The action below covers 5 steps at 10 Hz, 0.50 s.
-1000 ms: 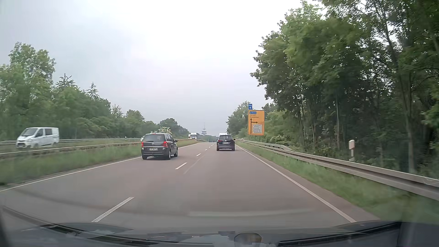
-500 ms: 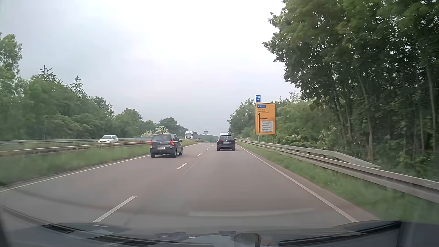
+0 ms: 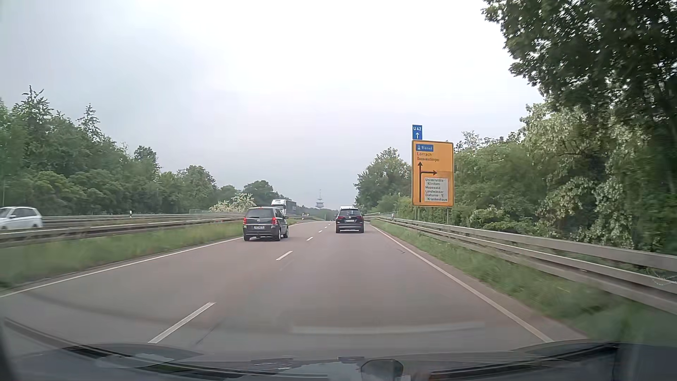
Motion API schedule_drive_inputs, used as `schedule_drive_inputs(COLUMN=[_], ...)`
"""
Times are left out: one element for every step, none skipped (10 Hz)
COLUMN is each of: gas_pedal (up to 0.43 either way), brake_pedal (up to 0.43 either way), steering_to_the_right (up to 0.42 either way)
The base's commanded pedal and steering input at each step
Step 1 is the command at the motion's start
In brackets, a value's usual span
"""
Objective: Follow the waypoints while adhering to traffic rules and regulations
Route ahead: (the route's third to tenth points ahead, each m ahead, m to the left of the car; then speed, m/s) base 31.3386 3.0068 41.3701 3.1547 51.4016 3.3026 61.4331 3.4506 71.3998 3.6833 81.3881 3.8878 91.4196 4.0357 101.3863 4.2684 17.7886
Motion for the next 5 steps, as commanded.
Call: schedule_drive_inputs(gas_pedal=[0.138,0.138,0.130,0.130,0.130], brake_pedal=[0.000,0.000,0.000,0.000,0.000], steering_to_the_right=[-0.003,-0.003,-0.003,-0.003,-0.003])
